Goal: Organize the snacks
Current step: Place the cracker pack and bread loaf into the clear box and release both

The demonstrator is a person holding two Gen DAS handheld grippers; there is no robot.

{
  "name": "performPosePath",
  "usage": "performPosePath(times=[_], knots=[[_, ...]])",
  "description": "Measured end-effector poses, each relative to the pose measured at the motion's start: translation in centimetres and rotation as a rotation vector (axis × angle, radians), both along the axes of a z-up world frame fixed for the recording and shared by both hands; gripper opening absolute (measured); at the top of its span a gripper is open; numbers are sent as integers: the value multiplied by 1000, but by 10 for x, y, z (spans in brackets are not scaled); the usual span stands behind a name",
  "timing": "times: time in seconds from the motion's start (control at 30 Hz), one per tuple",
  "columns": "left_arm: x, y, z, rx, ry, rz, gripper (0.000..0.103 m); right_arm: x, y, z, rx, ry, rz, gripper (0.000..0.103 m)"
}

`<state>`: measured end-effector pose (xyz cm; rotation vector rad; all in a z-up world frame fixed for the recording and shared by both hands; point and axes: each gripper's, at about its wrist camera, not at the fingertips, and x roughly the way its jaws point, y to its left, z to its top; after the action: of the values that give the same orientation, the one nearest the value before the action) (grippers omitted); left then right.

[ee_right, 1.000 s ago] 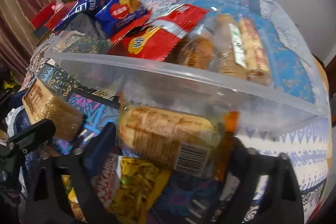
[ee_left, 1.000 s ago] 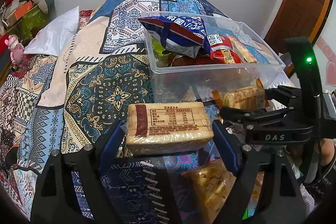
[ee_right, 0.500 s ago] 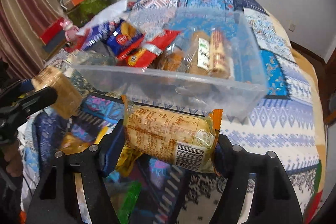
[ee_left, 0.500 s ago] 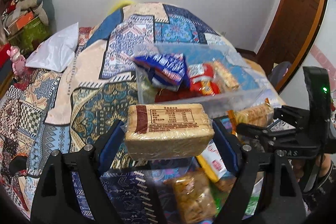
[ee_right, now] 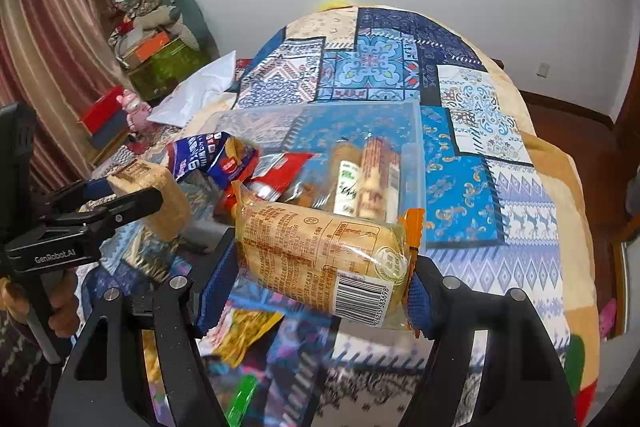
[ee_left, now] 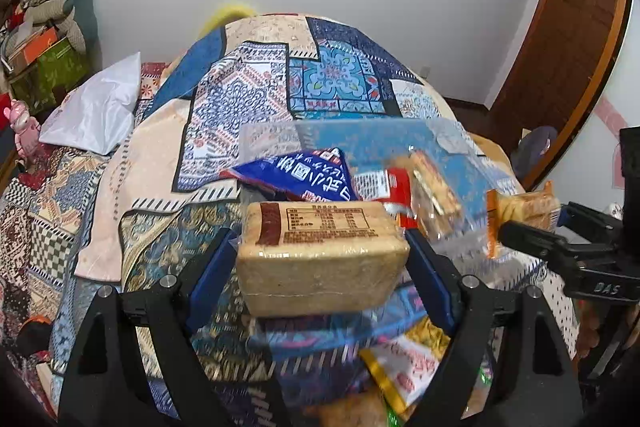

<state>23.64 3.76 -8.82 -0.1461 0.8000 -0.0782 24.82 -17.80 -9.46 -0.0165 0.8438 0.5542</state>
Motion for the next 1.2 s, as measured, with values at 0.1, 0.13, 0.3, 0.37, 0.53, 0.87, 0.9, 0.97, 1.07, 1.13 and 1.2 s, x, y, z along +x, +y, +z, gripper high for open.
performPosePath(times=[0.1,0.13,0.3,0.37,0.53,0.87,0.9,0.97,1.07,1.13,1.2], knots=[[14,-5,-3,-10,2,-11,84,12,1,-4,4,8,-13,70],[19,-7,-4,-6,3,-9,84,16,2,-4,6,10,-14,70],[38,-12,-13,-14,13,-17,84,36,9,-11,7,22,-24,70],[43,-15,-17,-3,12,-16,84,41,11,-14,5,31,-24,70],[50,-21,-30,33,25,-31,80,49,19,-24,-6,43,-14,70],[48,-15,-38,16,58,-11,81,35,33,-29,-150,-11,32,80],[48,-15,-37,11,61,-10,81,35,32,-28,-147,-9,31,80],[46,-13,-31,-4,58,-10,82,34,28,-24,-131,-4,28,80],[42,-10,-19,-22,39,-9,84,32,22,-15,-94,-1,20,84],[38,-10,-10,-18,18,-2,87,30,17,-8,-69,-6,13,86],[33,-10,0,-11,-10,-2,89,27,14,-1,-56,-15,9,86]])
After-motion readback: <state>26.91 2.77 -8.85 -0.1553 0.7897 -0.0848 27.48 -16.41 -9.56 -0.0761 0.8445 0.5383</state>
